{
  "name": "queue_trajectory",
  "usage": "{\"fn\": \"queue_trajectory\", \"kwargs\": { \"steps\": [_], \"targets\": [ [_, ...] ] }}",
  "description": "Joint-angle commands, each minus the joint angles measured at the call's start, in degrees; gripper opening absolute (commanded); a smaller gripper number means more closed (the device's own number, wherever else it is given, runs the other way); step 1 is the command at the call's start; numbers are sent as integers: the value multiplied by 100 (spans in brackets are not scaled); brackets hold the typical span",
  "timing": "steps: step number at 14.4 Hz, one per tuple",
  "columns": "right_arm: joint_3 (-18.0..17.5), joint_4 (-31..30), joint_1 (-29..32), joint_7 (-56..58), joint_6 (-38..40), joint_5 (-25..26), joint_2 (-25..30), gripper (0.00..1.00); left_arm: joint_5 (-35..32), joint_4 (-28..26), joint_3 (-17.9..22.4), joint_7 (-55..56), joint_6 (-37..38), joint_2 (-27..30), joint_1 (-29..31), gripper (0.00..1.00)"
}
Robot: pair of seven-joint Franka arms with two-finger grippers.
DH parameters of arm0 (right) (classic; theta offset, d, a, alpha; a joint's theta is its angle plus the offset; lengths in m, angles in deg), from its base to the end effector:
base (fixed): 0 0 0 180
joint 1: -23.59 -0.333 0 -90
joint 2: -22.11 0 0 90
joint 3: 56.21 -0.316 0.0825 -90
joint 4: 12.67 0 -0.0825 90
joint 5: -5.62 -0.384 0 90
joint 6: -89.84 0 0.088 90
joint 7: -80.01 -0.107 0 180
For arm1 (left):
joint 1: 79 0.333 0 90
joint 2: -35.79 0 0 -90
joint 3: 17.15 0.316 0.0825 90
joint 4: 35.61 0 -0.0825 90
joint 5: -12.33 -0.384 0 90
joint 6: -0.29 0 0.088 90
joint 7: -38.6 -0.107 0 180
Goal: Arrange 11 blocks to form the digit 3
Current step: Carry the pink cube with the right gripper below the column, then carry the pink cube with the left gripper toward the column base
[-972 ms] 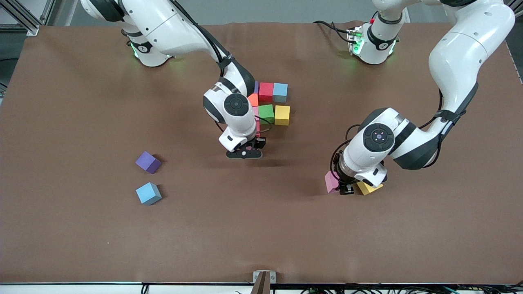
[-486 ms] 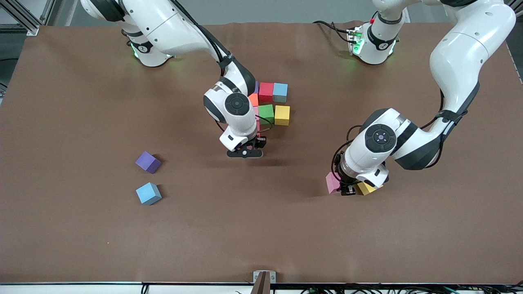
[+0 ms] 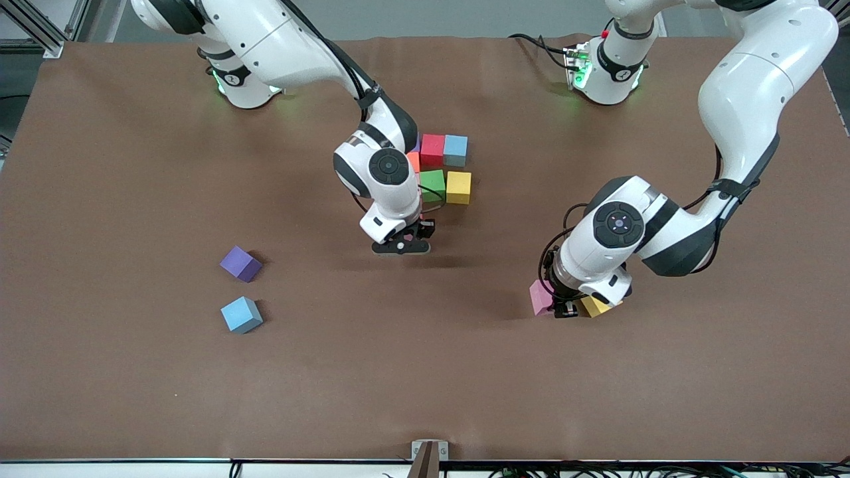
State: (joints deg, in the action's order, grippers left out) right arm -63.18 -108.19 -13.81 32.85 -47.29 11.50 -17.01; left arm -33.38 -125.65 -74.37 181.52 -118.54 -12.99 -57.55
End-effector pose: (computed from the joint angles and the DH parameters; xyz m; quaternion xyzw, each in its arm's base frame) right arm 0.4988 0.4734 0.2147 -0.9997 0.0020 -0.0158 0.0194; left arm 0.6460 -0.2625 0.3061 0.6653 0.7453 0.0115 0.0426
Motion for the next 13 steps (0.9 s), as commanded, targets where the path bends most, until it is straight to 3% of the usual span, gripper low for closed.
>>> {"fn": "queue_trajectory", "kwargs": {
  "steps": [1, 9, 13],
  "targets": [
    [11, -283, -83, -224, 20, 97, 194, 3, -52, 56, 1, -45, 80, 35, -70, 21],
    [11, -292, -83, -215, 178, 97, 203, 3, -43, 258, 54, -307, 36, -27, -571, 21],
    [11, -292, -92, -224, 169, 97, 203, 3, -8, 258, 299, -572, 27, -62, -904, 21]
  ]
}}
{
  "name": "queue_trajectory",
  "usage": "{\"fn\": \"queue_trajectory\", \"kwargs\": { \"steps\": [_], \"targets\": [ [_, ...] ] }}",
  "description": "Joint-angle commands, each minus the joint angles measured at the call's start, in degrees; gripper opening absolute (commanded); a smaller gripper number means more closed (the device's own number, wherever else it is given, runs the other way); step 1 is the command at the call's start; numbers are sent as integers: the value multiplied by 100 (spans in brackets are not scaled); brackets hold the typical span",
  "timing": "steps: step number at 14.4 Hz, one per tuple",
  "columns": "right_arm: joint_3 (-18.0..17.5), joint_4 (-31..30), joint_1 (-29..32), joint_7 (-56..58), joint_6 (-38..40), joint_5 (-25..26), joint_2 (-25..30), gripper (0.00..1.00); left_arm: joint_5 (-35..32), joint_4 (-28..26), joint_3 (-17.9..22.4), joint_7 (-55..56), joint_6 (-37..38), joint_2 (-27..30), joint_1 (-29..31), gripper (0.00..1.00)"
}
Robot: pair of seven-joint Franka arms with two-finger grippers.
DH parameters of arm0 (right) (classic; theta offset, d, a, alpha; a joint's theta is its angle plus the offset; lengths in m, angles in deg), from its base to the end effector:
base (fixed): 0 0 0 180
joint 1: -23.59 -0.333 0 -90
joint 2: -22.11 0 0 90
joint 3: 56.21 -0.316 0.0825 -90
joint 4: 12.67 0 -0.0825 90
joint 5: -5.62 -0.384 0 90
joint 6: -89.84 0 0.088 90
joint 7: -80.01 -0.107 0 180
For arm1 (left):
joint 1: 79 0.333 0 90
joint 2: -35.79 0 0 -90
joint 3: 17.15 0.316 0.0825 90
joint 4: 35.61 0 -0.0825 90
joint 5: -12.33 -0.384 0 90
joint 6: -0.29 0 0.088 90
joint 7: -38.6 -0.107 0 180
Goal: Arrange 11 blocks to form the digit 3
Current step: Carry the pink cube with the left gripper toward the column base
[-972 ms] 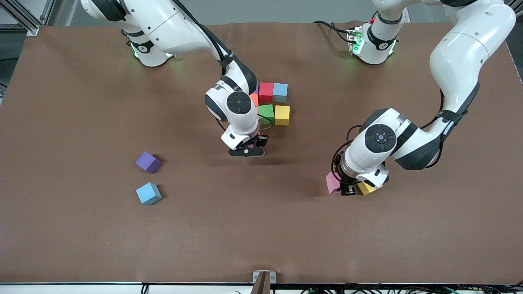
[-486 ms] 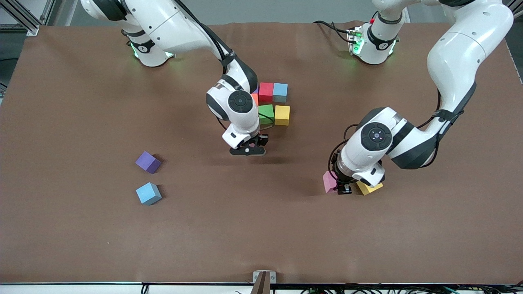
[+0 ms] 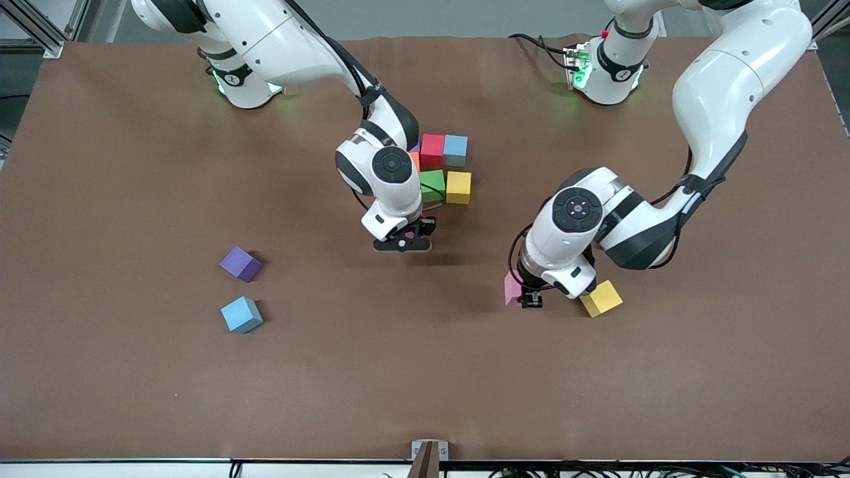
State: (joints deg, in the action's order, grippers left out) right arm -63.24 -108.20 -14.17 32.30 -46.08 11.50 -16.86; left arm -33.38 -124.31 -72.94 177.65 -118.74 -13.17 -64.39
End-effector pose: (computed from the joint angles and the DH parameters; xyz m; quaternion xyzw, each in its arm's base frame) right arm 0.4941 0.4755 0.2145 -0.9999 0.0033 -0.0093 0.0127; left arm 0.6236 -0.3241 0.3043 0.7213 0.6910 0.0166 0.0441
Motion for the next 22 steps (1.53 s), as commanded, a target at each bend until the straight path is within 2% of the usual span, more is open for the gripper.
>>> {"fn": "queue_trajectory", "kwargs": {
  "steps": [1, 13, 22],
  "targets": [
    [18, -291, -56, -168, 31, 97, 179, 3, 0, 142, 260, -185, 47, -61, -361, 21],
    [9, -291, -91, -168, 57, 97, 188, 3, 308, 661, 1254, 139, -84, -369, -1785, 21],
    [9, -300, -135, -168, 101, 97, 188, 3, 378, 661, 1272, 140, -155, -360, -1751, 21]
  ]
}}
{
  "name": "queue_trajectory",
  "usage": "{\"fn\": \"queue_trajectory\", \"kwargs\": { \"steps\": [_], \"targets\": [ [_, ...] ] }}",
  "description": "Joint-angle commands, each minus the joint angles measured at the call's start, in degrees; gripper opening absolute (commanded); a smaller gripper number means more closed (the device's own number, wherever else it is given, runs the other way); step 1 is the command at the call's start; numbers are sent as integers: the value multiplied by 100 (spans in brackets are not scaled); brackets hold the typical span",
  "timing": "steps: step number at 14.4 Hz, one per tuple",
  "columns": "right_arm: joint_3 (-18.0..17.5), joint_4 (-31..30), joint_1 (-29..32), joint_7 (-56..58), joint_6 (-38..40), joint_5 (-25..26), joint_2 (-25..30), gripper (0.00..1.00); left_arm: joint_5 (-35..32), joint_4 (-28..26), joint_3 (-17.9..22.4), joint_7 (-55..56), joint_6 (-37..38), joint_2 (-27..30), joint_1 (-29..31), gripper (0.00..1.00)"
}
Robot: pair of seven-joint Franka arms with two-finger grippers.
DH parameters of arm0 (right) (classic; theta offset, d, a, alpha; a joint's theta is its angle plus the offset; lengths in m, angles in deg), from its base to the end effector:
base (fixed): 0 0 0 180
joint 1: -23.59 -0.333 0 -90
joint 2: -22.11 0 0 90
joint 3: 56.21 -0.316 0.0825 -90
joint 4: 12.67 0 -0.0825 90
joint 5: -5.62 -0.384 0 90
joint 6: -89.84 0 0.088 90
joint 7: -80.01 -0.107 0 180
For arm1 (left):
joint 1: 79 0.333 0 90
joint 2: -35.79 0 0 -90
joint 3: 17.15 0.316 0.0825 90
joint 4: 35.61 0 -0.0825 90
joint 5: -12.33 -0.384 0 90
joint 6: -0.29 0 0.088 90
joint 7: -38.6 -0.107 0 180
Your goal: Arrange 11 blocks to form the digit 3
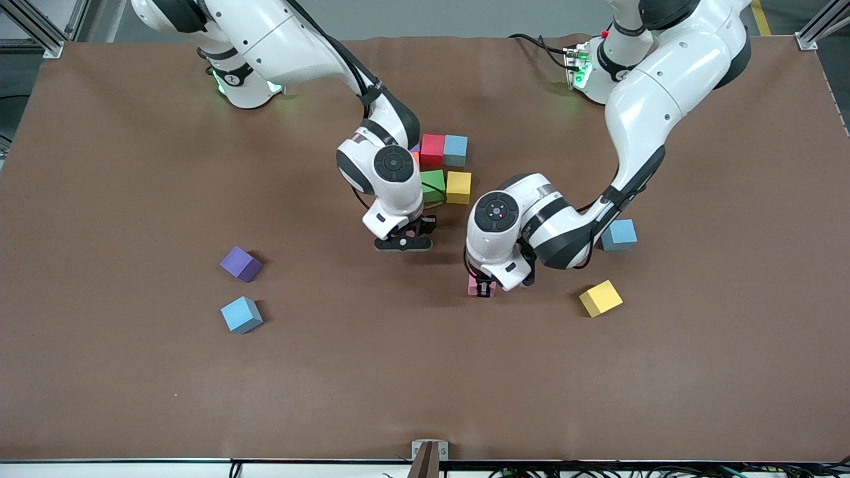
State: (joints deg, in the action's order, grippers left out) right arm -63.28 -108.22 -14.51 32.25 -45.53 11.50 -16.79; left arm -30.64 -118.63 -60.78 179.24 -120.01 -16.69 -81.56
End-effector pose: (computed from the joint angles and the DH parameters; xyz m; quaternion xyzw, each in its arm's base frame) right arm 0.4903 0.4780 0.2144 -0.9999 0.0004 -0.0063 0.0096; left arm 0.5923 -0.4081 0.2373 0.7424 0.6693 0.0286 0.0089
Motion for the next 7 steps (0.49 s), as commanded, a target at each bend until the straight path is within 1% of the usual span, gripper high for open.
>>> {"fn": "queue_trajectory", "kwargs": {
  "steps": [1, 4, 7],
  "targets": [
    [13, -298, -110, -163, 46, 97, 181, 3, 104, 92, 57, -28, -29, 1, -16, 21],
    [13, -298, -119, -163, 107, 97, 190, 3, 78, 49, 48, -72, -238, 62, 177, 21],
    [13, -298, -119, -163, 90, 97, 208, 4, 78, 48, 48, -72, -266, 71, 230, 21]
  ]
}}
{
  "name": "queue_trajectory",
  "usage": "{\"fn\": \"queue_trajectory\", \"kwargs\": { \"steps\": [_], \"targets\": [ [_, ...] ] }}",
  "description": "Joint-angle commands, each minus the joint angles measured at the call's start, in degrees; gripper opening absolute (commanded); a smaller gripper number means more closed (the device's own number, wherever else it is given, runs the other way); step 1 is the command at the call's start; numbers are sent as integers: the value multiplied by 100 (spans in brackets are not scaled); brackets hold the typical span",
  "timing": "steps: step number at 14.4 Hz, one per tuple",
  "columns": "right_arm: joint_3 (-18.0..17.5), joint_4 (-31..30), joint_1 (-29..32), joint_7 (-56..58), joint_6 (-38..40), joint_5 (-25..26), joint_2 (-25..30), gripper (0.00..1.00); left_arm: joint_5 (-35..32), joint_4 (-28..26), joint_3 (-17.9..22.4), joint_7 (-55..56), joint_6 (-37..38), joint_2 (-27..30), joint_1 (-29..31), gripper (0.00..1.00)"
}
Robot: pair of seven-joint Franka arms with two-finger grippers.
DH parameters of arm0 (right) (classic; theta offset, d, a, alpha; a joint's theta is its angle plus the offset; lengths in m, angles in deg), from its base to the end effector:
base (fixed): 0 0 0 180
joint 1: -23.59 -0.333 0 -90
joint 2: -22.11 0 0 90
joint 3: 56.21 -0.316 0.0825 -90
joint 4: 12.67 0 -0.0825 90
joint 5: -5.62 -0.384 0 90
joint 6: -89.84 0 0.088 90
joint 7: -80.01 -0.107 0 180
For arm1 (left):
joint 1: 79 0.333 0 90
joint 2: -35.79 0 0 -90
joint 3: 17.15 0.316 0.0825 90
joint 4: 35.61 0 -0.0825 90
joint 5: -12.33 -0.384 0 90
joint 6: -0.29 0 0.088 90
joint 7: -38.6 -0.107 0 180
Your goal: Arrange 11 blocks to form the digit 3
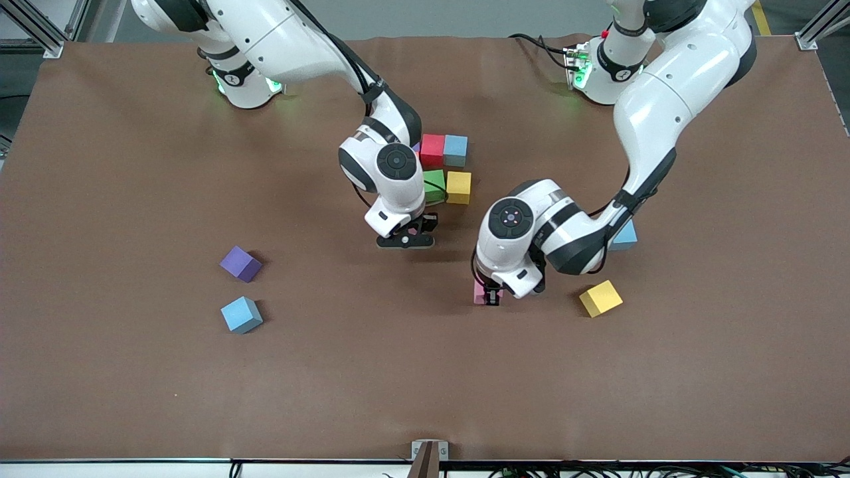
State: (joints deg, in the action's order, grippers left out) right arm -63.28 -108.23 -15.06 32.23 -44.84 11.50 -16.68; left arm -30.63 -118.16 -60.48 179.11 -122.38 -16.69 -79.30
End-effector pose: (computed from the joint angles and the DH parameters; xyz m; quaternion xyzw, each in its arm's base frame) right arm 0.4850 0.4819 0.2145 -1.0000 -0.0042 -0.0029 0.0057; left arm 0.6144 -0.3851 0.2426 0.7273 0.6850 0.0285 0.0305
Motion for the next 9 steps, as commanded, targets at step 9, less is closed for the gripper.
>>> {"fn": "queue_trajectory", "kwargs": {
  "steps": [9],
  "targets": [
    [31, -262, -29, -74, -24, 115, 170, 16, 86, 19, 18, -59, -37, 62, 12, 21]
  ]
}}
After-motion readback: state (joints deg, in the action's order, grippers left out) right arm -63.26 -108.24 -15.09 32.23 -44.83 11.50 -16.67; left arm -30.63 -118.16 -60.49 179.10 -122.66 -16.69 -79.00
